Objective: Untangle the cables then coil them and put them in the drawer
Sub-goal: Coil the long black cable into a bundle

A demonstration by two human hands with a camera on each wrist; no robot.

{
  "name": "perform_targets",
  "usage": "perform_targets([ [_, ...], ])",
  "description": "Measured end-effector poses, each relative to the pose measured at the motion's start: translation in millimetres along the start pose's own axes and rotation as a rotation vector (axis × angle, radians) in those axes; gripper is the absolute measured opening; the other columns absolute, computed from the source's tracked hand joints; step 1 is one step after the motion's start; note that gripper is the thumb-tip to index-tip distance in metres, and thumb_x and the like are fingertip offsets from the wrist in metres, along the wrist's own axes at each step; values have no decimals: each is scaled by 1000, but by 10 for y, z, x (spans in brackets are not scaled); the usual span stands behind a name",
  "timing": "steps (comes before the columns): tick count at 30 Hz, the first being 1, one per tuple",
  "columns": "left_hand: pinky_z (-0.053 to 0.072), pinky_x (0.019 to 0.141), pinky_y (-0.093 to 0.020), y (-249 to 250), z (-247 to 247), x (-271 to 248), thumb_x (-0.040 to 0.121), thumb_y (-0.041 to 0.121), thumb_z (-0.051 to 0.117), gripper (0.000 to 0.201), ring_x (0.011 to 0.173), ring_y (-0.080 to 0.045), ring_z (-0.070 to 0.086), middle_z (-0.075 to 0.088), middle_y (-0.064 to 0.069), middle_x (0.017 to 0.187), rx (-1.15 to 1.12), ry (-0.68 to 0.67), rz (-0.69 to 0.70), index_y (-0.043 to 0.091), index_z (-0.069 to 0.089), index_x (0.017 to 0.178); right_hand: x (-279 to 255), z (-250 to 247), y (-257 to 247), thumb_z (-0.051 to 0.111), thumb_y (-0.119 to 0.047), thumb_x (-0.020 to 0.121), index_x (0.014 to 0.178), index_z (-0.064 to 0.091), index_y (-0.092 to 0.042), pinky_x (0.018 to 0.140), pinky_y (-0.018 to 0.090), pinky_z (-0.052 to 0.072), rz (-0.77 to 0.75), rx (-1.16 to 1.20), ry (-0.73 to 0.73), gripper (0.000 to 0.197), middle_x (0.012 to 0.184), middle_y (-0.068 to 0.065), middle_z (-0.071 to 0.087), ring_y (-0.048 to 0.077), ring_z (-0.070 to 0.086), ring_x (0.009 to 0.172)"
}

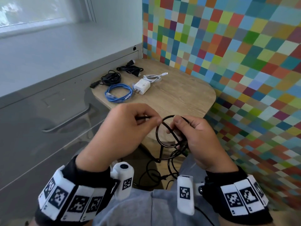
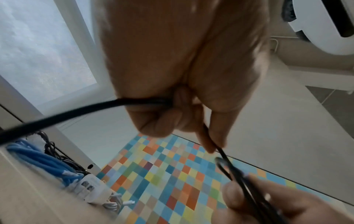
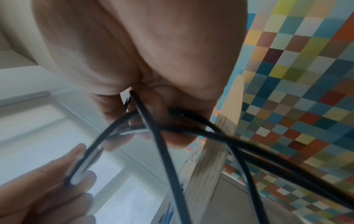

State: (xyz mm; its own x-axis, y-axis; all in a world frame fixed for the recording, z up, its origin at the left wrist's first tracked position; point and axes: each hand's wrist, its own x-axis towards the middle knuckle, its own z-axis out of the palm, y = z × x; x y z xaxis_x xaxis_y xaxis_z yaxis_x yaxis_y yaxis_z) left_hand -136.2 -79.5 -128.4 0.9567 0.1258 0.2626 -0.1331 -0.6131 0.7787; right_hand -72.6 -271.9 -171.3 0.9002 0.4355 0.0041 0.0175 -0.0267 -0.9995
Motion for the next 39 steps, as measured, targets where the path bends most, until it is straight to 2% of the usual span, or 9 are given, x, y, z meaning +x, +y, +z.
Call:
perform_targets([
  [4,42,55,-31,-67,-174,64,94,29,72,14,57,-10,47,60,8,63,-257,501,50,31,69,80,13,-52,44,56,-50,93,85,83,-18,66,46,51,24,-41,-53,43,75,3,68,19,53,62],
  [7,44,54,-46,-143,-412,82,99,29,63,15,56,-18,47,54,11,62,-360,694,6,27,64,84,7,-94,52,55,-52,98,80,79,-16,67,38,50,8,-106,-88,47,81,12,72,14,56,67],
  [14,53,86,-57,-238,-548,17,85,30,62,17,84,-37,67,75,-4,86,-113,242,-133,34,76,92,13,-61,51,53,-57,95,68,58,-15,60,39,37,19,-164,-69,50,65,8,45,24,43,62],
  [20,54,71,-25,34,-170,-45,85,54,65,17,71,0,65,69,19,81,128,-200,-65,40,69,94,-16,46,5,53,-49,101,72,62,-15,61,37,37,-14,-256,-147,46,63,2,47,17,43,60],
  [25,40,50,-21,-9,-48,-10,89,32,74,11,50,-5,46,59,6,61,21,20,-10,34,68,80,-40,40,-46,47,-29,110,85,69,-8,60,19,41,-22,-174,-187,39,66,6,65,7,52,59],
  [29,42,55,-36,-113,-382,53,95,24,71,10,59,-10,49,66,-10,74,-184,614,-11,25,69,86,-37,-15,-40,50,-39,105,85,72,-16,67,55,46,9,-89,-161,38,72,12,68,33,53,69],
  [31,43,55,-42,-221,-529,46,95,26,70,11,59,-16,50,66,-7,74,-122,578,-68,28,71,84,-25,-45,-41,52,-37,105,86,74,-15,67,59,49,21,-69,-146,37,71,12,68,33,54,68],
  [35,55,80,-30,-239,-486,3,89,21,71,24,82,1,66,71,26,91,52,290,-106,42,72,102,-25,-32,-62,50,-24,109,88,75,-9,63,20,43,-32,-140,-151,36,61,2,57,9,51,60],
  [39,38,113,-28,-60,-257,-32,86,36,72,40,130,0,51,57,21,135,262,15,133,38,68,125,-43,62,-67,57,-26,106,84,79,-19,65,30,42,-33,-197,-191,31,62,1,57,13,52,62],
])
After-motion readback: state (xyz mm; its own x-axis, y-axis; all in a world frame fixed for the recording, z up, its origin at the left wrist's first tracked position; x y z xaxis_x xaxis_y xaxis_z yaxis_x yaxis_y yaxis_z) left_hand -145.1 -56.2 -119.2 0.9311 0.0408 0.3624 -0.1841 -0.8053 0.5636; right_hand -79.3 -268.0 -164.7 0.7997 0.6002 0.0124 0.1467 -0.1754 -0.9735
